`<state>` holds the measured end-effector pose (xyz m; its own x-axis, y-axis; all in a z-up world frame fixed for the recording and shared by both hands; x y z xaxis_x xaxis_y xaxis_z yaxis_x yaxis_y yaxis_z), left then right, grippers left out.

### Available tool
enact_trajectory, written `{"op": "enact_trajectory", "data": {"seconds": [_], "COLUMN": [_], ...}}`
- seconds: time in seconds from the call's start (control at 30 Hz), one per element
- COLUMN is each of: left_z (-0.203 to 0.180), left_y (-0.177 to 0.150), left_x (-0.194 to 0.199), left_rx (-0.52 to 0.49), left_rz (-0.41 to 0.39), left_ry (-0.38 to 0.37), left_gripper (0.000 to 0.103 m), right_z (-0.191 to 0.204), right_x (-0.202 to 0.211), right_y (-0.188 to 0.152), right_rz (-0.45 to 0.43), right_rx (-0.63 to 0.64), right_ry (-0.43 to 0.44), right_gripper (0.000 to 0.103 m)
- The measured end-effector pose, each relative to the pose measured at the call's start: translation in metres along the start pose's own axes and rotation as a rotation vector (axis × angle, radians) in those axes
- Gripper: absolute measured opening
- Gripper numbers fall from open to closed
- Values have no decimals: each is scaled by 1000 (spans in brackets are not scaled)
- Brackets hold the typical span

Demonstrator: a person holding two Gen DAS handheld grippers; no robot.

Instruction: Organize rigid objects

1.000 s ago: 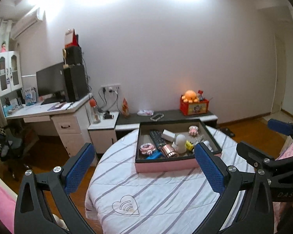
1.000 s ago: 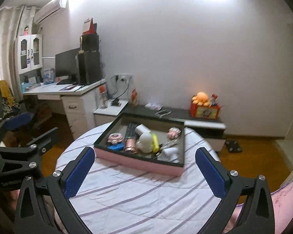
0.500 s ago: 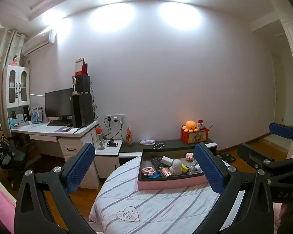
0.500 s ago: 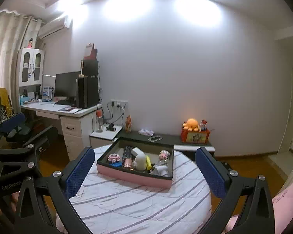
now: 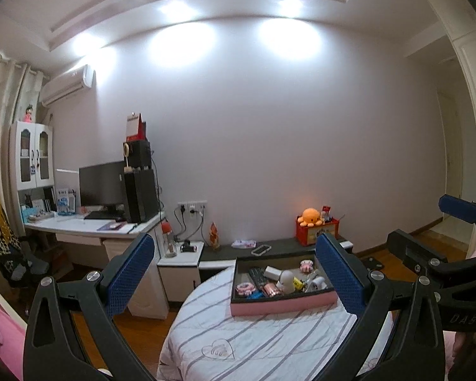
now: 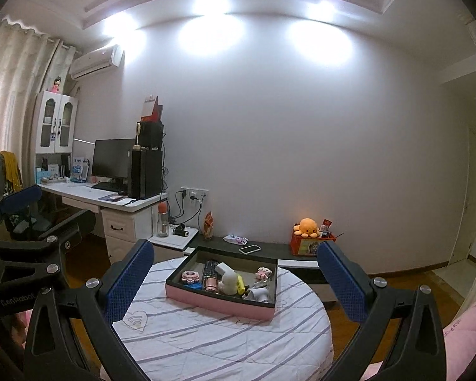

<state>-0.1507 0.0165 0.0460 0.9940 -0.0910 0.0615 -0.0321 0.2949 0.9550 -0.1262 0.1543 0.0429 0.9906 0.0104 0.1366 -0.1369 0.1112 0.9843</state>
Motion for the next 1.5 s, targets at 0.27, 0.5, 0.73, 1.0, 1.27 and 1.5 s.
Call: {"op": "enact_trajectory", "data": {"seconds": [0.27,0.5,0.73,1.0,1.27,1.5], "left_z": [1,-3,-7,-4,-3,-2], "left_y": [23,39,53,58,59,56], "left_x": [5,-9,-20,-24,-27,-31], "left_rx": [-14,-4,-16,-19,-25,-15], "left_rz": [-36,-46,-79,-109,-120,-109], "left_ry": [14,-2,9,23,34,30], "left_gripper": [103,103,103,103,103,103], "right_z": [-1,-6,-16,-18,-17,-18], "right_x": [9,5,-6,-11,-13,-18], "right_y": [21,38,51,60,60,61], "right_rz": [-18,-38,-47,-67,-84,-77], "right_rx": [-9,-3,-14,-10,-12,-5], "right_ry": [-5,-30,-28,-25,-22,-29], "right_gripper": [103,103,103,103,103,103]}}
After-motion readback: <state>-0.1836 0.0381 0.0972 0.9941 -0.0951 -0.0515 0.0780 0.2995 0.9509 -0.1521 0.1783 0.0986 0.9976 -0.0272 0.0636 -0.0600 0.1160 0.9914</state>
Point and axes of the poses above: each gripper's, at about its wrist camera, not at the fingertips, and x roughly against the way its jaws point, z to its left, y to its top, the point moved 9 cm from there along -x, roughly the way its jaws point, and after that the axes turned 12 degrees about -x, right-handed, at the moved point
